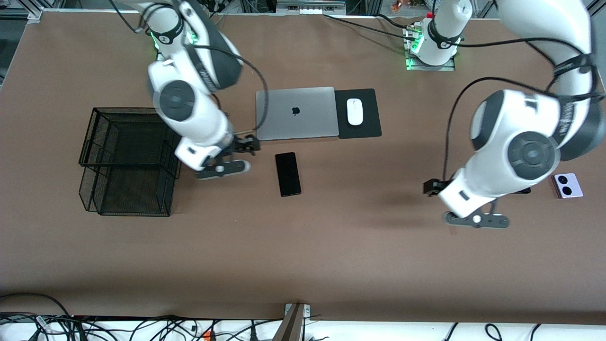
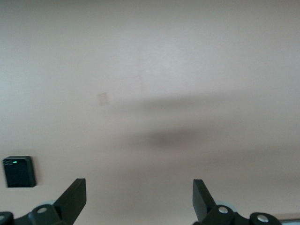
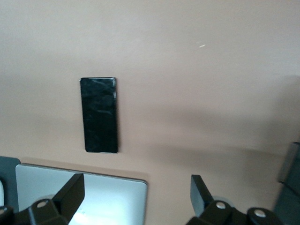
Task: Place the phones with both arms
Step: 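Reach the right gripper to the bar phone while the left gripper returns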
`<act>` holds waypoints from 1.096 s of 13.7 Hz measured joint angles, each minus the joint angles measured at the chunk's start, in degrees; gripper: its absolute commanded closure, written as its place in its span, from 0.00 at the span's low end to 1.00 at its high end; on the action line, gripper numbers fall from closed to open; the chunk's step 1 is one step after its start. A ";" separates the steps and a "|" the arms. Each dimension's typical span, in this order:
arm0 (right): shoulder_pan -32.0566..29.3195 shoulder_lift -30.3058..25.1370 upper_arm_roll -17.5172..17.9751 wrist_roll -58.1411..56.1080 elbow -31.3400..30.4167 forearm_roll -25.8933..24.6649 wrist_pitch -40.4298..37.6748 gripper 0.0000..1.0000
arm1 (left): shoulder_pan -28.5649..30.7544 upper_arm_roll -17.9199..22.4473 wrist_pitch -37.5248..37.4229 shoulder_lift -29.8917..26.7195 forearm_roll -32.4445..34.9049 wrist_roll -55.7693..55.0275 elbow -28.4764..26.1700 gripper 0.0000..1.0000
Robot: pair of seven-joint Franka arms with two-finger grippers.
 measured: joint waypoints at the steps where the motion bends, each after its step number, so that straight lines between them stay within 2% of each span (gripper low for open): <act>1: 1.22 1.63 -0.02 0.43 0.10 -0.25 1.93 0.00 | 0.79 0.01 -0.01 -0.96 0.07 1.56 -1.16 0.00; 5: 5.37 8.46 -0.04 0.56 0.58 -1.02 9.15 0.00 | 4.68 0.00 0.14 -2.24 3.74 9.99 -4.11 0.00; 9: 7.81 14.35 -0.13 2.03 0.81 -1.49 16.48 0.00 | 11.08 0.04 2.61 -2.26 4.84 20.34 -5.35 0.00; 12: 8.69 17.02 -0.20 4.29 1.08 -3.59 21.12 0.00 | 15.21 0.01 6.66 -2.25 4.86 25.34 -7.78 0.00; 15: 8.74 18.44 -0.54 4.45 1.33 -4.42 22.34 0.00 | 19.33 0.04 10.35 -2.21 4.87 27.54 -11.12 0.00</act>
